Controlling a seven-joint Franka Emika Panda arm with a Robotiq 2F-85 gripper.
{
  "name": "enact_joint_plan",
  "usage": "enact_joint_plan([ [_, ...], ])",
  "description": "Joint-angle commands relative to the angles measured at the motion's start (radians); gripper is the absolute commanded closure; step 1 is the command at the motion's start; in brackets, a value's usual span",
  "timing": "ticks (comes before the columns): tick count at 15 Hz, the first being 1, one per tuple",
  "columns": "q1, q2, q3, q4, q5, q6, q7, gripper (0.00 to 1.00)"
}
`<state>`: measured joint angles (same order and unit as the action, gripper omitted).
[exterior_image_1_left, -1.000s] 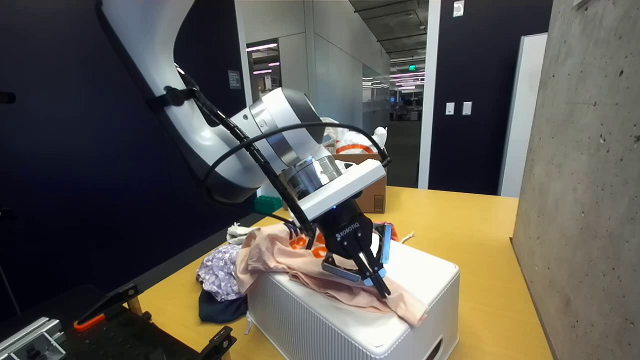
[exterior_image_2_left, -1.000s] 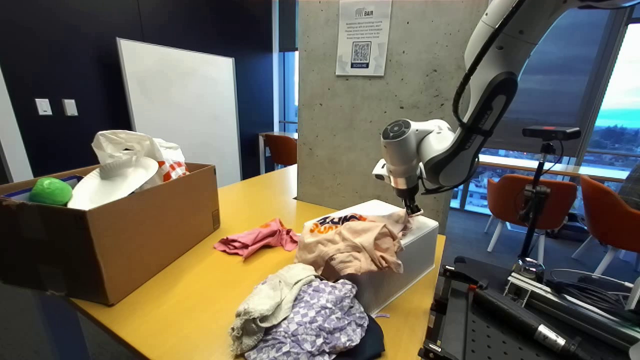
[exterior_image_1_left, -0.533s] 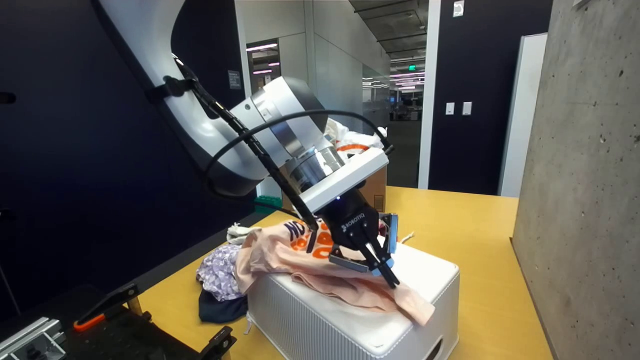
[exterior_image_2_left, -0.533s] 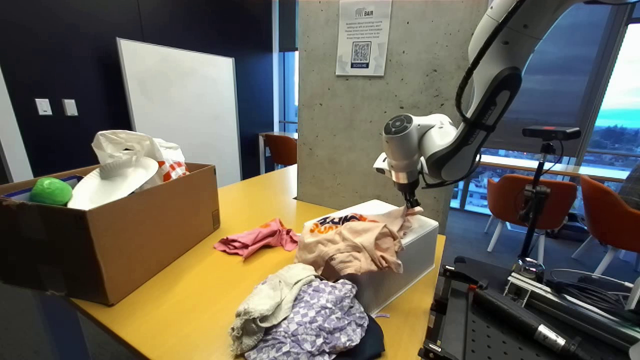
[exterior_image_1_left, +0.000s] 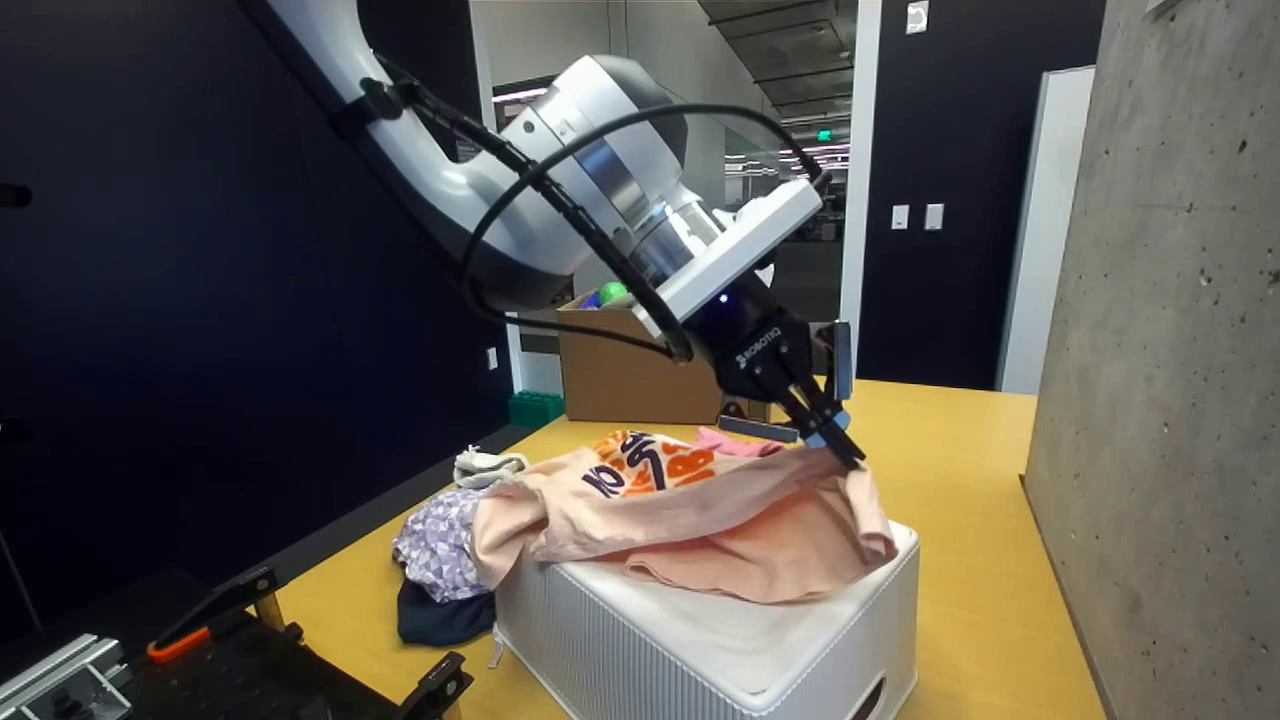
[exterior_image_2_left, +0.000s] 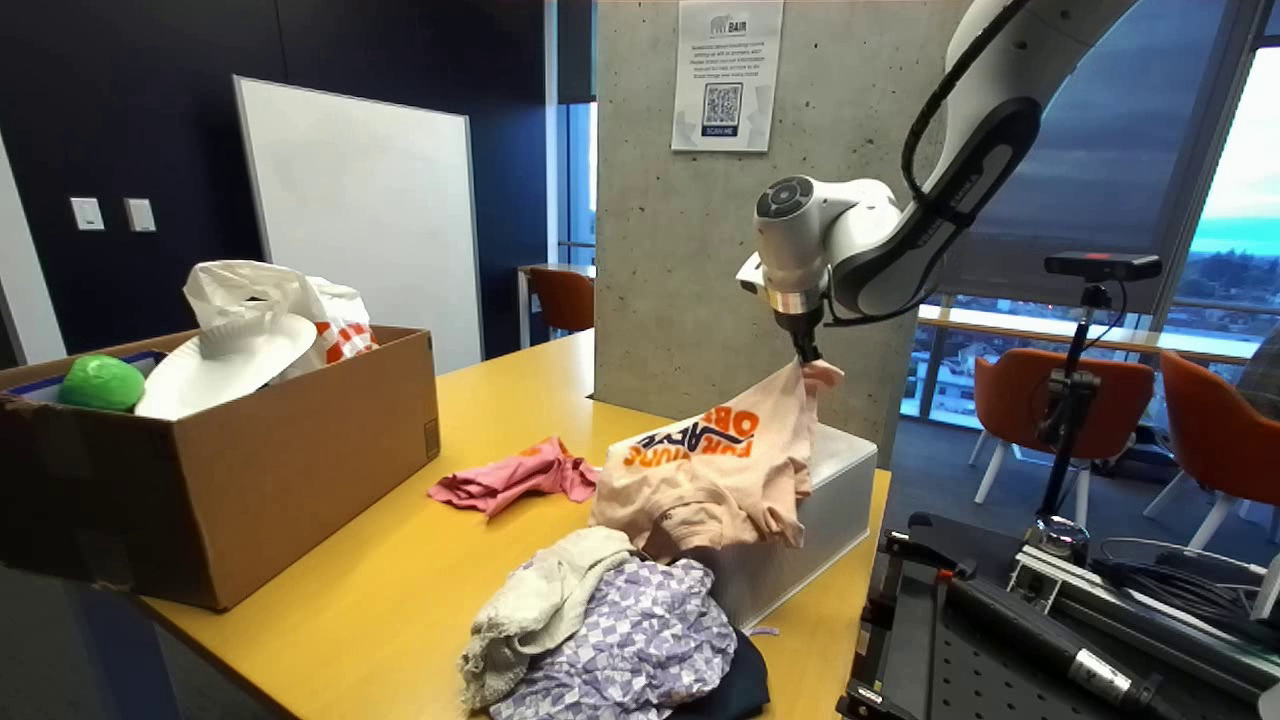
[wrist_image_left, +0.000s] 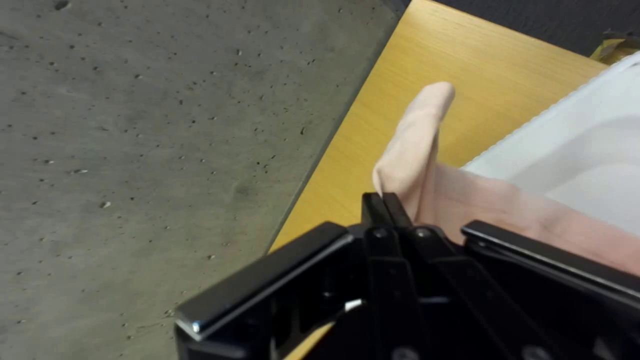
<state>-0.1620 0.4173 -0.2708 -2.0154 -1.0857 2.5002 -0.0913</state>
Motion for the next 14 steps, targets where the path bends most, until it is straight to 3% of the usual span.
enact_joint_plan([
  [1, -0.006, -0.032, 0.027, 0.04, -0.003, -0.057, 0.013, 1.0],
  [9, 0.024, -0.161, 0.052, -0.009, -0.028, -0.188, 0.053, 1.0],
  [14, 0.014, -0.141, 0.059, 0.067, -0.029, -0.238, 0.063, 1.0],
])
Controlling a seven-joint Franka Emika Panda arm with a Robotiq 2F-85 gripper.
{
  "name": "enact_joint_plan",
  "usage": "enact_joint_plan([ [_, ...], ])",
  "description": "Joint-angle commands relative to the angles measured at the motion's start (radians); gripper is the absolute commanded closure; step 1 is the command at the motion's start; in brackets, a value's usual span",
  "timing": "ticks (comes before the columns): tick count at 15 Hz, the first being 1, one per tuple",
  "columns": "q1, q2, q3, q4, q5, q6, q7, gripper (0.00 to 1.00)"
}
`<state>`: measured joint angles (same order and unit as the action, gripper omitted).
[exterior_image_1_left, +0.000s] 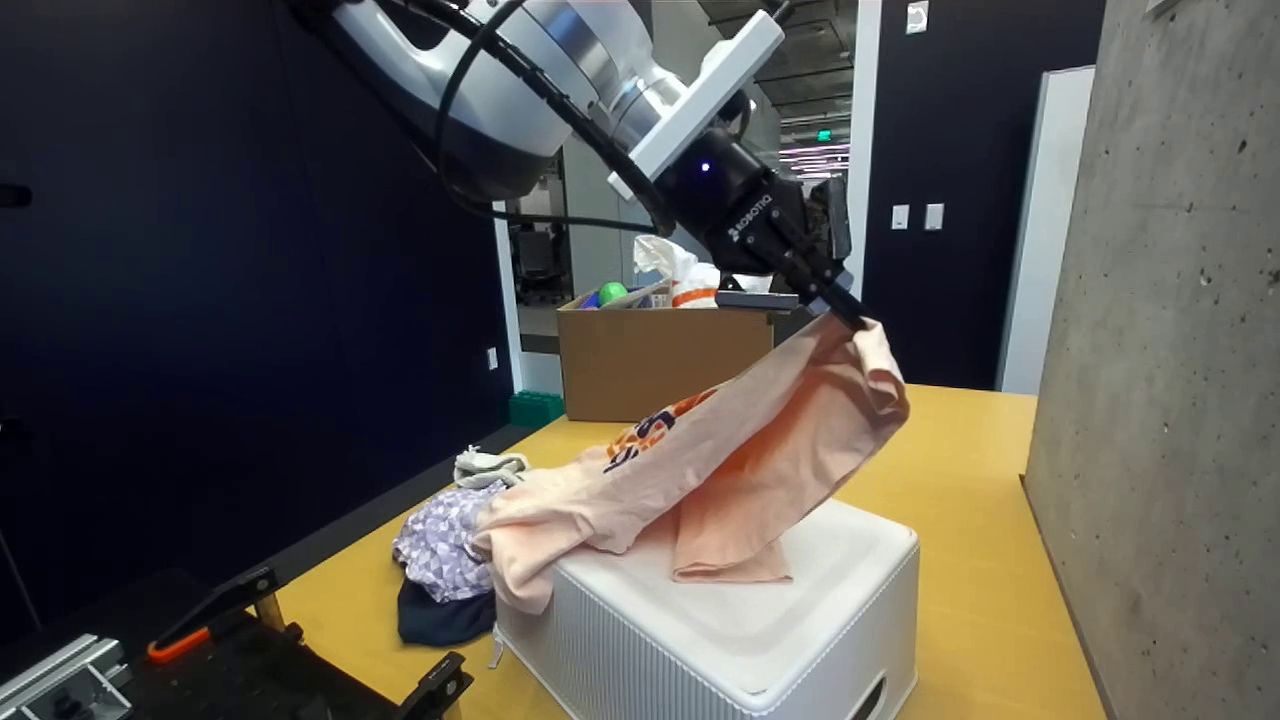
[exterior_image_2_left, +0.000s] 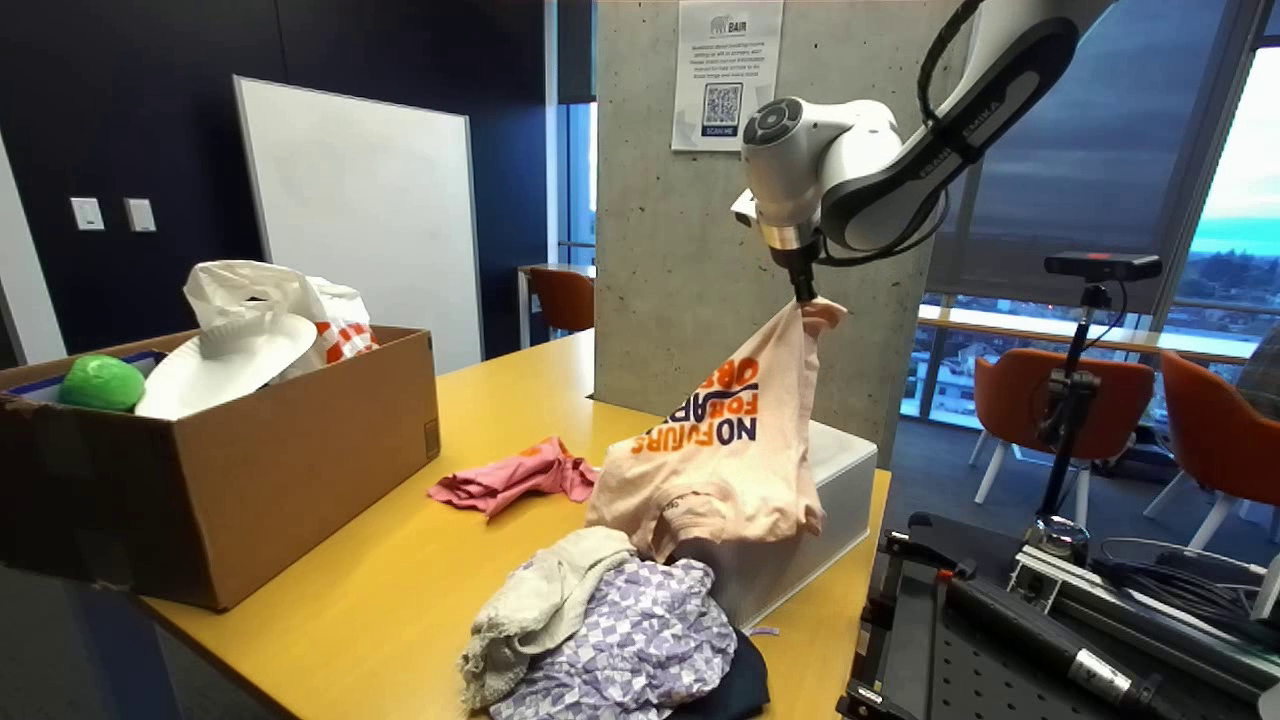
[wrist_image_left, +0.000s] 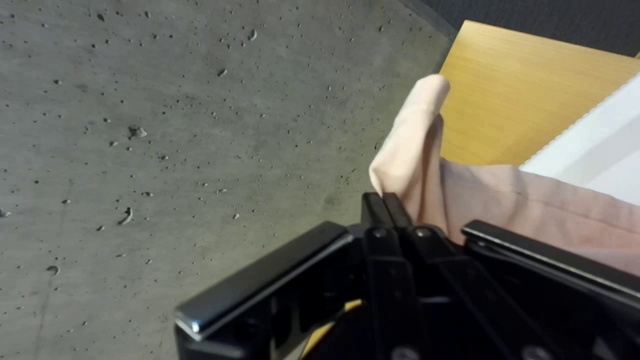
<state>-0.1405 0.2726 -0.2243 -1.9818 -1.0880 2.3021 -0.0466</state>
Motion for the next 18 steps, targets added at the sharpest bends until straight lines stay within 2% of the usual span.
enact_joint_plan([
  [1, -0.008, 0.019, 0.01, 0.059, -0.032, -0.048, 0.027, 1.0],
  [4, -0.001, 0.035, 0.016, 0.087, -0.03, -0.071, 0.04, 1.0],
  [6, 0.015, 0.008, 0.034, 0.051, -0.017, -0.108, 0.025, 1.0],
  [14, 0.063, -0.101, 0.126, -0.109, 0.11, -0.426, -0.077, 1.0],
  [16, 0.058, -0.107, 0.131, -0.139, 0.131, -0.476, -0.1, 1.0],
  [18, 0.049, -0.06, 0.13, -0.14, 0.144, -0.48, -0.108, 1.0],
])
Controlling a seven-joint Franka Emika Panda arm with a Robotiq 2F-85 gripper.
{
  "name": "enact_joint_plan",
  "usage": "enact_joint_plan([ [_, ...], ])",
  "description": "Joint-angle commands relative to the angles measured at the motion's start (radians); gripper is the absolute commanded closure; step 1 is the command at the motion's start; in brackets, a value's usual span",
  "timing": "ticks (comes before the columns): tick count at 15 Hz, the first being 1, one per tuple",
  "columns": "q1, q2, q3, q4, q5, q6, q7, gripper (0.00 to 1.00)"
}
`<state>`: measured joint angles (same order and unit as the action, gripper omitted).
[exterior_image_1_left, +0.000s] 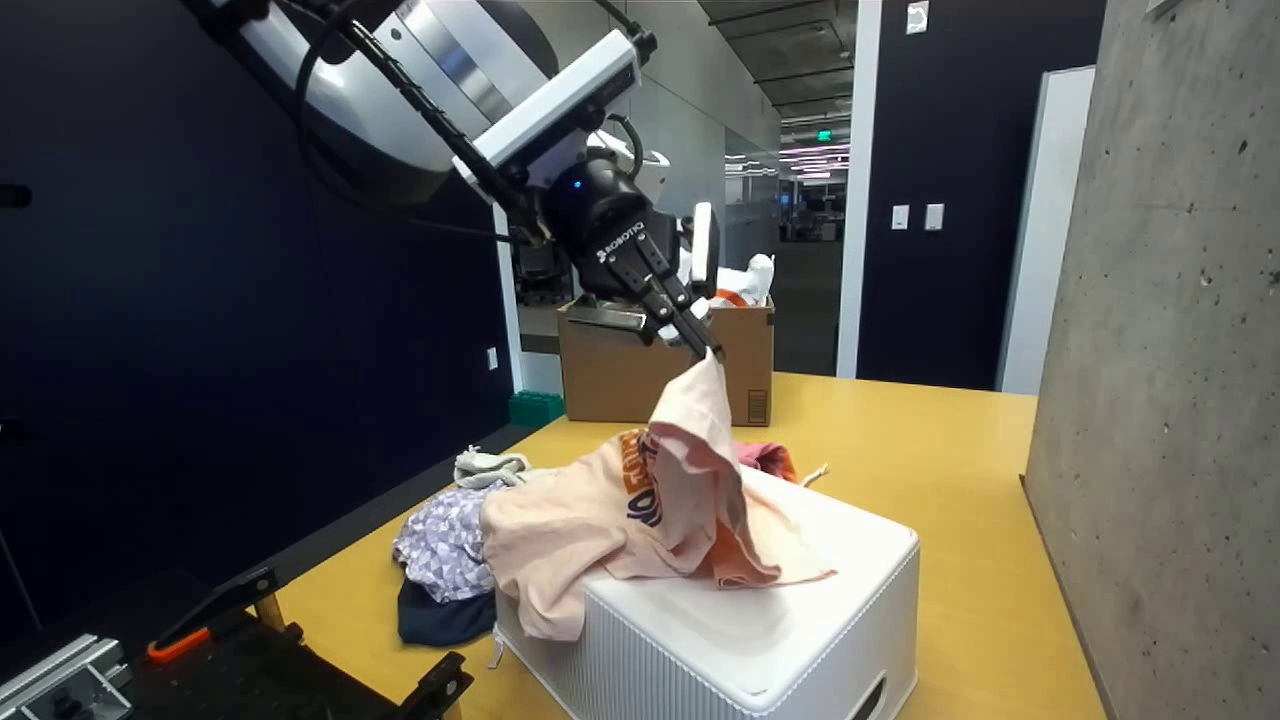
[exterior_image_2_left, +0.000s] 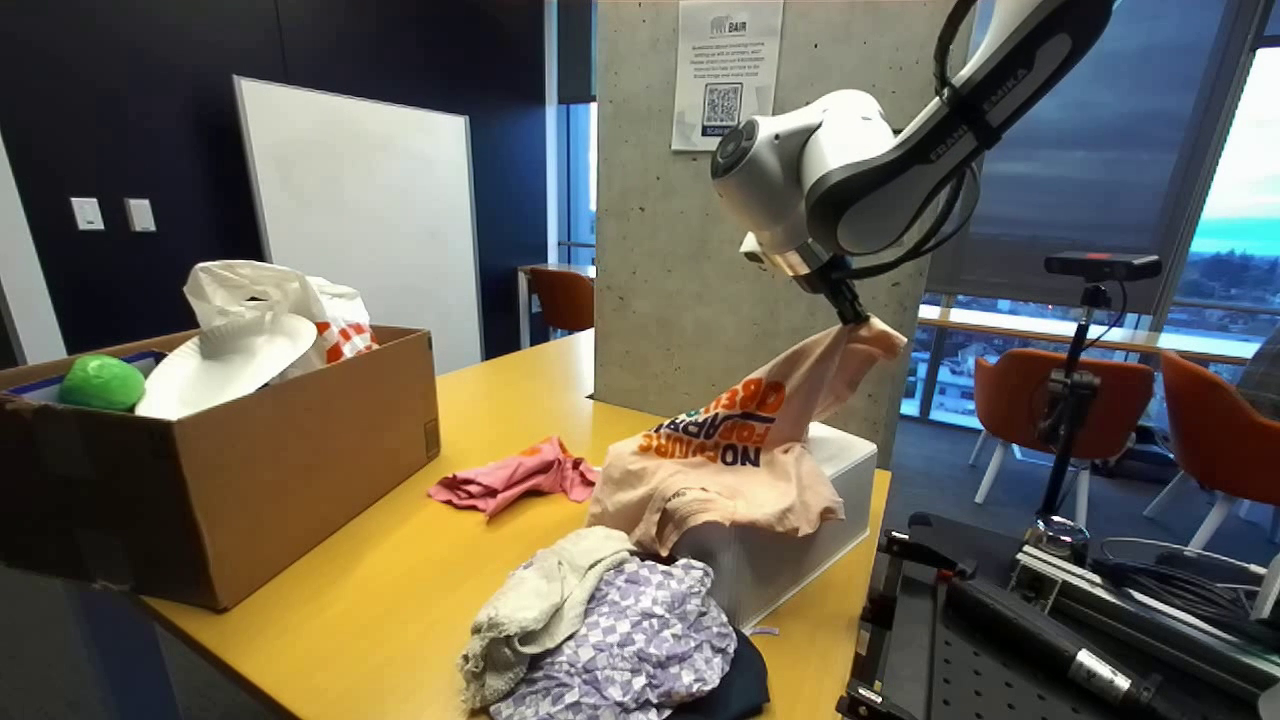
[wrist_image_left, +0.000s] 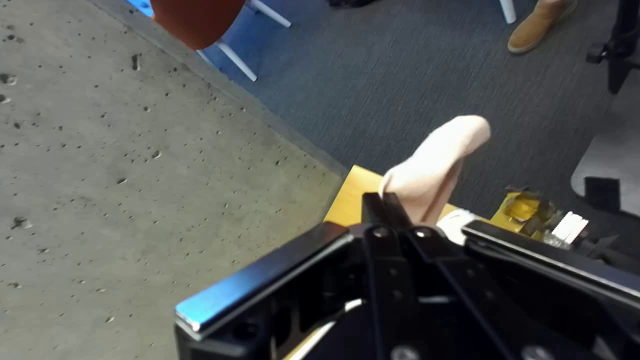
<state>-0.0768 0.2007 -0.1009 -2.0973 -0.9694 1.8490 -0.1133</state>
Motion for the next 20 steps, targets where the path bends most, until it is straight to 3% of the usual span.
enact_joint_plan([
  [1, -0.019, 0.041, 0.007, -0.02, 0.033, -0.019, -0.045, 1.0],
  [6, -0.024, 0.145, 0.025, 0.003, 0.113, 0.011, -0.094, 1.0],
  [8, -0.025, 0.17, 0.029, 0.006, 0.136, 0.021, -0.102, 0.72],
  [12, -0.037, 0.199, 0.017, 0.047, 0.135, 0.059, -0.076, 0.45],
  [16, -0.098, 0.272, 0.002, 0.18, 0.174, 0.214, -0.087, 0.14],
  [18, -0.129, 0.318, 0.001, 0.247, 0.221, 0.295, -0.097, 0.02],
  [20, -0.154, 0.357, 0.004, 0.296, 0.28, 0.386, -0.099, 0.0],
])
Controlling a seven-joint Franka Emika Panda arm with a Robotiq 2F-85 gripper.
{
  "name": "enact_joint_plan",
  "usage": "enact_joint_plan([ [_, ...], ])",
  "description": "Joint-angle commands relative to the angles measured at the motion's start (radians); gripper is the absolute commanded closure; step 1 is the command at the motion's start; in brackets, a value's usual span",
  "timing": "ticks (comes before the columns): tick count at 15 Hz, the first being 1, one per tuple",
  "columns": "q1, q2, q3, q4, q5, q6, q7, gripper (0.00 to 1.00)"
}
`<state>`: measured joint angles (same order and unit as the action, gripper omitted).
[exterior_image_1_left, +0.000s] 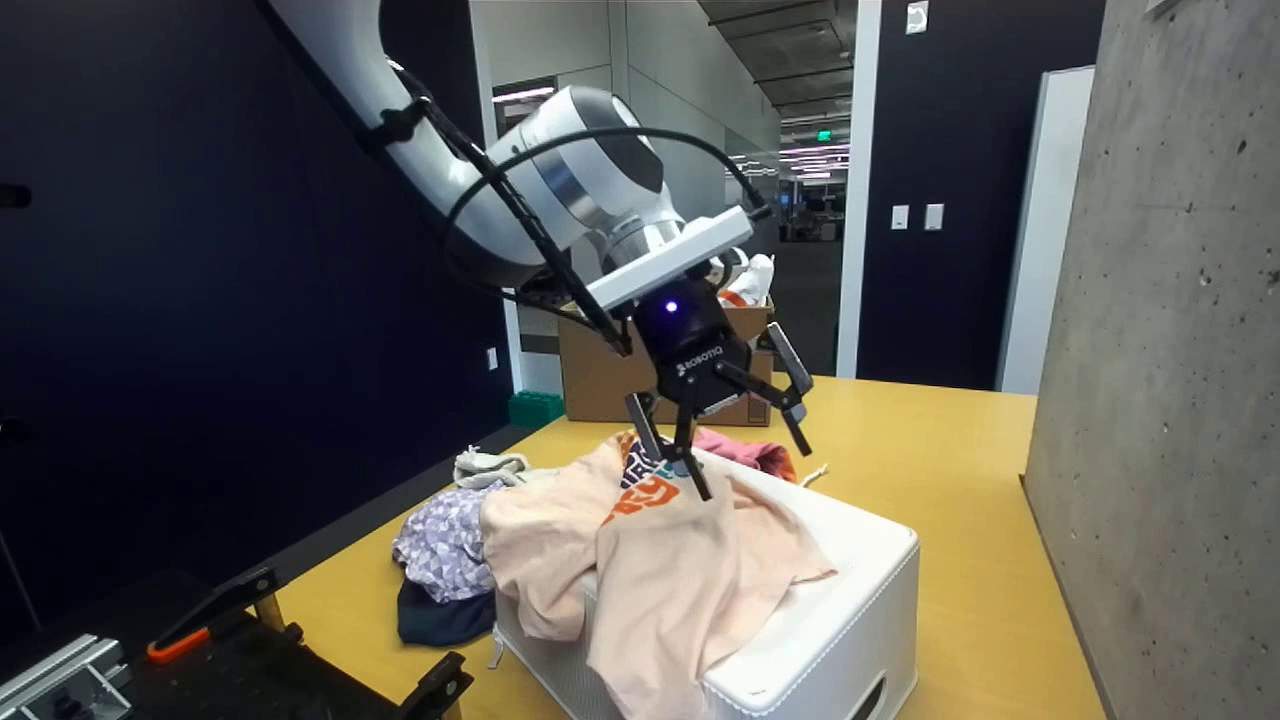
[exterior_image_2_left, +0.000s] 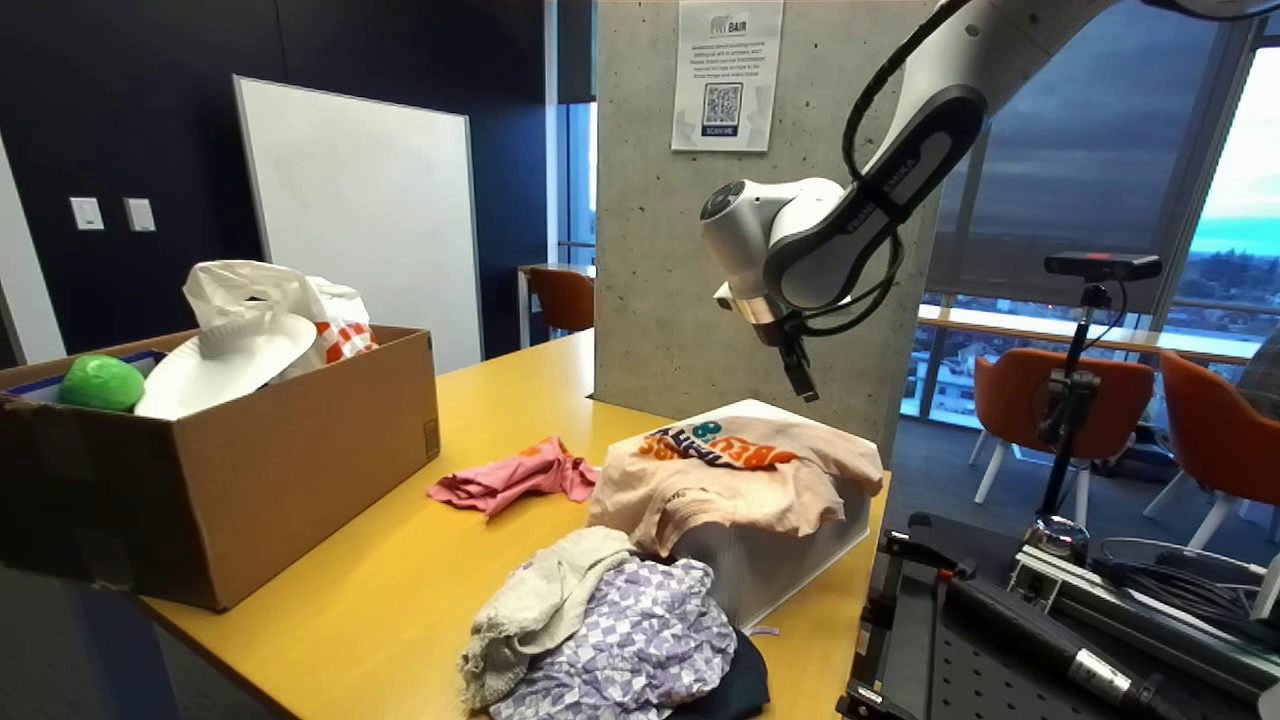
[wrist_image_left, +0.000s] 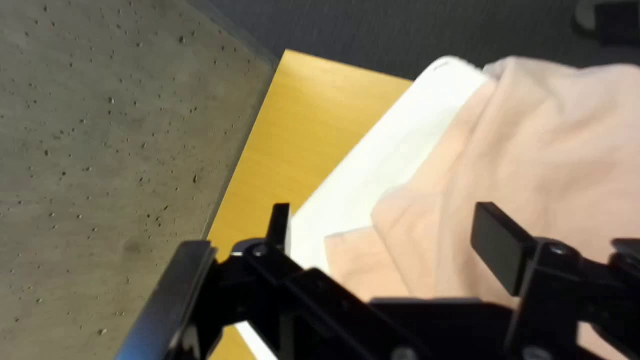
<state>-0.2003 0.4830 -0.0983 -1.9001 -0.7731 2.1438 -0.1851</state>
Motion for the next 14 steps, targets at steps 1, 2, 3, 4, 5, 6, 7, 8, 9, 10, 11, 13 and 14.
enact_joint_plan([
  [1, -0.042, 0.077, 0.009, 0.103, 0.124, 0.145, -0.037, 0.0],
  [2, -0.049, 0.087, 0.01, 0.11, 0.157, 0.193, -0.043, 0.0],
  [3, -0.054, 0.087, 0.013, 0.105, 0.195, 0.231, -0.058, 0.0],
  [4, -0.058, 0.094, 0.011, 0.104, 0.226, 0.268, -0.075, 0.0],
  [5, -0.062, 0.095, 0.007, 0.098, 0.256, 0.296, -0.095, 0.0],
  [6, -0.067, 0.099, 0.005, 0.098, 0.288, 0.32, -0.118, 0.0],
  [7, -0.071, 0.107, -0.002, 0.103, 0.315, 0.338, -0.134, 0.0],
  [8, -0.075, 0.111, -0.005, 0.104, 0.336, 0.356, -0.149, 0.0],
  [9, -0.085, 0.116, -0.005, 0.108, 0.359, 0.368, -0.168, 0.0],
  [10, -0.093, 0.12, -0.007, 0.113, 0.378, 0.376, -0.183, 0.0],
  [11, -0.103, 0.129, -0.006, 0.121, 0.397, 0.383, -0.2, 0.0],
  [13, -0.113, 0.152, -0.006, 0.143, 0.424, 0.387, -0.222, 0.0],
  [14, -0.119, 0.165, -0.005, 0.154, 0.436, 0.386, -0.232, 0.0],
])
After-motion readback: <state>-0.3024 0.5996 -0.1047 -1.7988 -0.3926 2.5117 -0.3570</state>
